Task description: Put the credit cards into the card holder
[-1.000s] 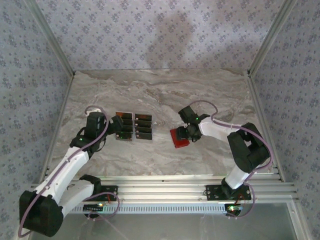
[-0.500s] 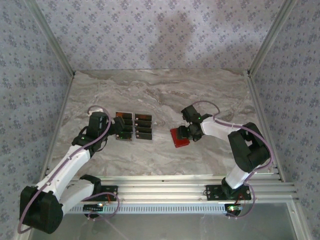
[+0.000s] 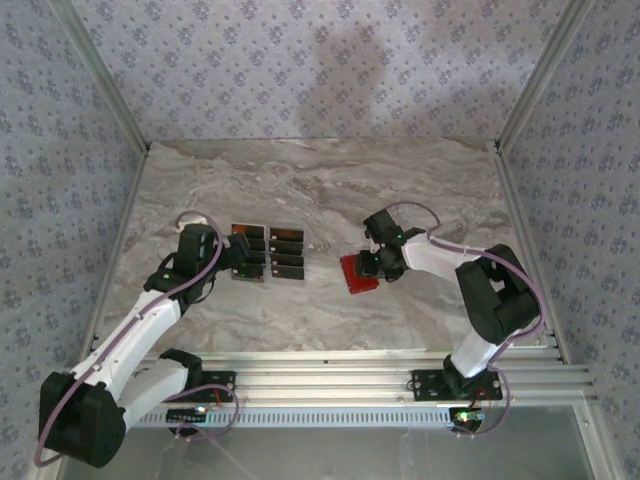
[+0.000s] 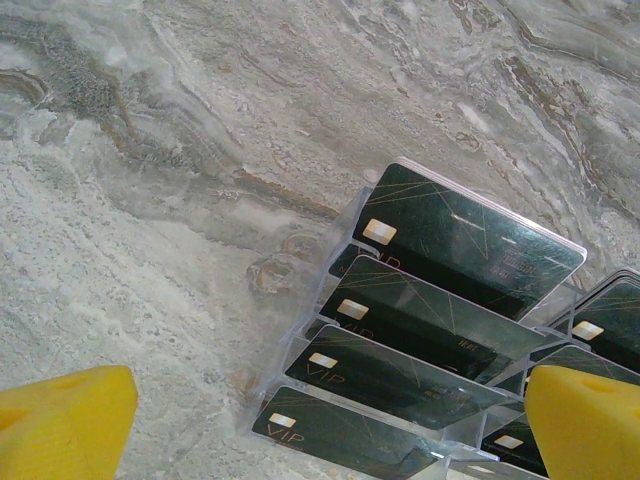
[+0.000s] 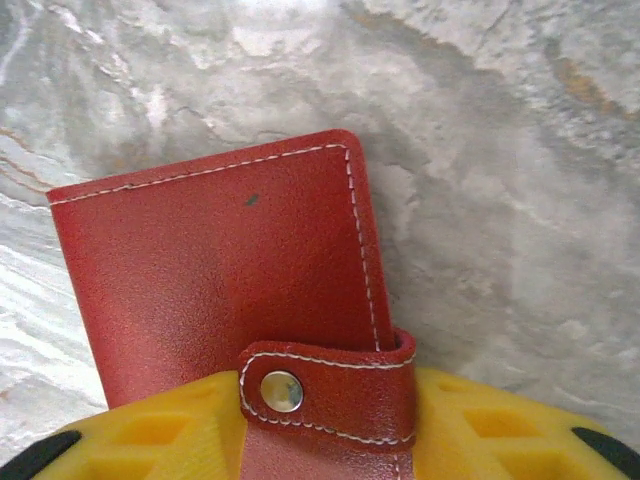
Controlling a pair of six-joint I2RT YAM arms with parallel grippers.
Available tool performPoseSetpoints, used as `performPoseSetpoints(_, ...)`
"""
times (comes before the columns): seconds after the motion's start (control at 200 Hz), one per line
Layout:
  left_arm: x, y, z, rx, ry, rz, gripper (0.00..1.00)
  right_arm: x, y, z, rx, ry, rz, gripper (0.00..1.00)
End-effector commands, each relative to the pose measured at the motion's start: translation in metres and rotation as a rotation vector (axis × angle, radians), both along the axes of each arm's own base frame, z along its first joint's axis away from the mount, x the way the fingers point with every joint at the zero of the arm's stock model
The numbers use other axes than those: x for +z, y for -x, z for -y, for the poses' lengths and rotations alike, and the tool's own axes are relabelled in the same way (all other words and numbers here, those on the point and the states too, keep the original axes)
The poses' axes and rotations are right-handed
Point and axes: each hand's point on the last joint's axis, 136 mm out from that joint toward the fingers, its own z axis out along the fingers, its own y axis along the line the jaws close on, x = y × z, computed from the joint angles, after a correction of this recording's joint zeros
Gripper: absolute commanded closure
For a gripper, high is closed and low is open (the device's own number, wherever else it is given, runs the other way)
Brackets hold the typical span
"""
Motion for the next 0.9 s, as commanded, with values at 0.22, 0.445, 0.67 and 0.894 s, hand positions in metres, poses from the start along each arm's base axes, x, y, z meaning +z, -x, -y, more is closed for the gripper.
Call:
performPoseSetpoints(0.22, 0.009, -0.005, 0.0, 0.005, -0.013, 0.034, 0.0, 0.012, 0.006, -0.002, 0.001, -0.05, 0.01, 0.61)
performPoseSetpoints(0.445, -0.004, -0.006, 0.004, -0.01, 0.001, 0.033, 0.0, 0.027, 0.005, 0.007, -0.023, -0.057, 0.053, 0.67)
performPoseSetpoints(0.67, -0.012, -0.006, 0.013, -0.043, 0.006, 0.037, 0.0, 0.037, 0.006, 0.016, -0.04, -0.056, 0.077, 0.69)
performPoseSetpoints(0.894, 0.001, -0.005, 0.033, -0.1, -0.012, 0.052, 0.0, 0.031, 0.011, 0.026, -0.048, -0.007, 0.078, 0.54)
